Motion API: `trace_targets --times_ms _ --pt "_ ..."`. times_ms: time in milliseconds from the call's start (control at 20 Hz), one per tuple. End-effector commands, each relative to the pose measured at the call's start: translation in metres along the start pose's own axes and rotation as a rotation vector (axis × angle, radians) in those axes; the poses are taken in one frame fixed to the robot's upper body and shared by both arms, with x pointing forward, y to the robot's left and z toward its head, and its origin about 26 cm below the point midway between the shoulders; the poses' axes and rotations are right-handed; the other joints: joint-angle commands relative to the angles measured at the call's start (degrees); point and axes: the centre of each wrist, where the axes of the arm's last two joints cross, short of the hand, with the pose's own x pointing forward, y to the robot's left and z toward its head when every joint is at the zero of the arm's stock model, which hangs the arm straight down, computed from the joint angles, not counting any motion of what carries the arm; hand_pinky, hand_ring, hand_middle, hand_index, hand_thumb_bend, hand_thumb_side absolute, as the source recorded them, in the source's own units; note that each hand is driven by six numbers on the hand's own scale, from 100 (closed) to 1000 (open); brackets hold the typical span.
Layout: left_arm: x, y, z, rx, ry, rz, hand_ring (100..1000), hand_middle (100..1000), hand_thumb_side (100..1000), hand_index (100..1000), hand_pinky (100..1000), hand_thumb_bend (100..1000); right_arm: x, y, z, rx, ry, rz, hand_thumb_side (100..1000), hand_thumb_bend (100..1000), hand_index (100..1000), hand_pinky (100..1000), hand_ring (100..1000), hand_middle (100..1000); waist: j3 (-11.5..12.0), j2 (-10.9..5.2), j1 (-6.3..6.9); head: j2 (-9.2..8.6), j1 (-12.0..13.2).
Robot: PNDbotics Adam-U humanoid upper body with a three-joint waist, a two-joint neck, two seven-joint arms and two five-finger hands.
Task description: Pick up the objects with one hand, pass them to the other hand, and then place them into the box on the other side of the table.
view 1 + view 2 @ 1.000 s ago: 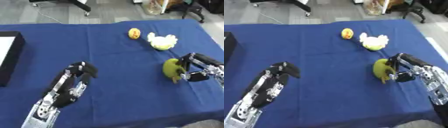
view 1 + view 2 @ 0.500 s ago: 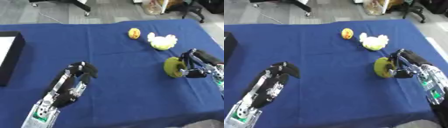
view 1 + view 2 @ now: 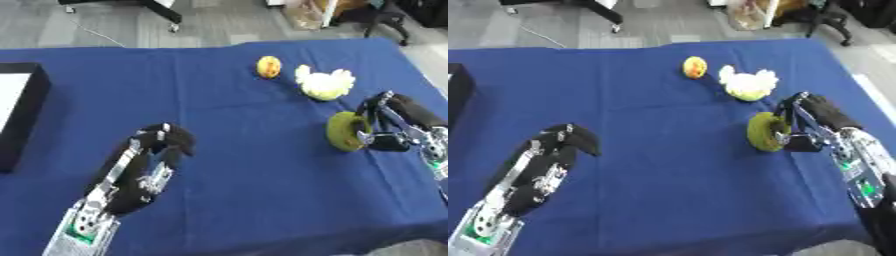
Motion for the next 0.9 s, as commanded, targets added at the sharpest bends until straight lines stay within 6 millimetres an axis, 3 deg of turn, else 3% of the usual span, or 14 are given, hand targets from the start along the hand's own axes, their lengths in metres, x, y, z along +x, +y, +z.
trace_targets --times_ms 50,400,900 --pt "0.004 0.005 -0.002 0.010 -0.016 -0.013 581 613 635 621 760 100 0.008 -0.028 -0.004 -0.092 -0.048 0.022 100 100 206 686 266 345 -0.11 -0.87 -0.02 0.30 0.07" --pt "0.003 0.005 -0.001 0.014 -0.010 -0.013 580 612 635 621 759 100 0.034 -0.052 -0.010 -0.193 -0.145 0.003 100 100 202 683 258 337 -0.29 -1.01 0.05 0.30 0.15" --pt "0.002 0.005 -0.001 0.021 0.008 -0.021 581 613 639 623 759 100 0.079 -0.073 -0.023 -0.276 -0.319 -0.067 100 100 200 676 259 327 -0.49 -1.31 0.29 0.30 0.26"
